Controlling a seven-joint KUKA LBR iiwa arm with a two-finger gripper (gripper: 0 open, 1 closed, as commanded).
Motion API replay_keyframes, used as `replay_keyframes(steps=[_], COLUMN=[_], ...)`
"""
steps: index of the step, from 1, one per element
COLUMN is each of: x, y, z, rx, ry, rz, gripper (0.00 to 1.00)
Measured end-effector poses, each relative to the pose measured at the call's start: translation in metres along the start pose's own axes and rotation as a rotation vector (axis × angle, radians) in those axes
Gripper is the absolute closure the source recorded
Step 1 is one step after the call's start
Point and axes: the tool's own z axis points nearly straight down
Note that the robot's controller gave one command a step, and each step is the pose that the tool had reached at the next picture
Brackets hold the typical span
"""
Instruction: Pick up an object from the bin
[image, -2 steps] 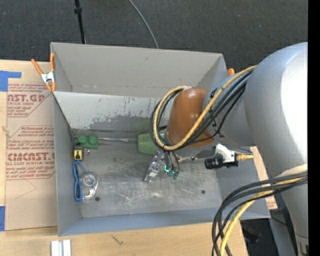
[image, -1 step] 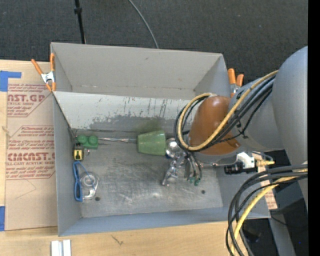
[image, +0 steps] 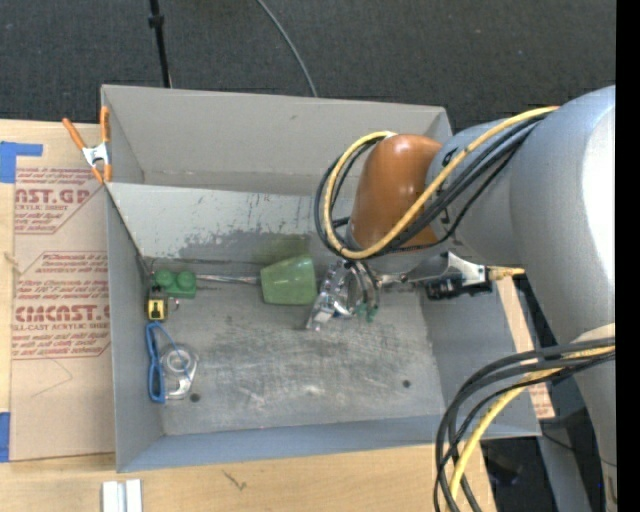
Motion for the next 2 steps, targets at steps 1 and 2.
replay_keyframes(steps=[1, 2], x=[0.001, 0.033], y=[-0.002, 0.013], z=[0.001, -0.126], rx=[0.000, -0.008], ry=[-0.001, -0.016], rz=[0.003, -0.024], gripper=[1.00, 1.00])
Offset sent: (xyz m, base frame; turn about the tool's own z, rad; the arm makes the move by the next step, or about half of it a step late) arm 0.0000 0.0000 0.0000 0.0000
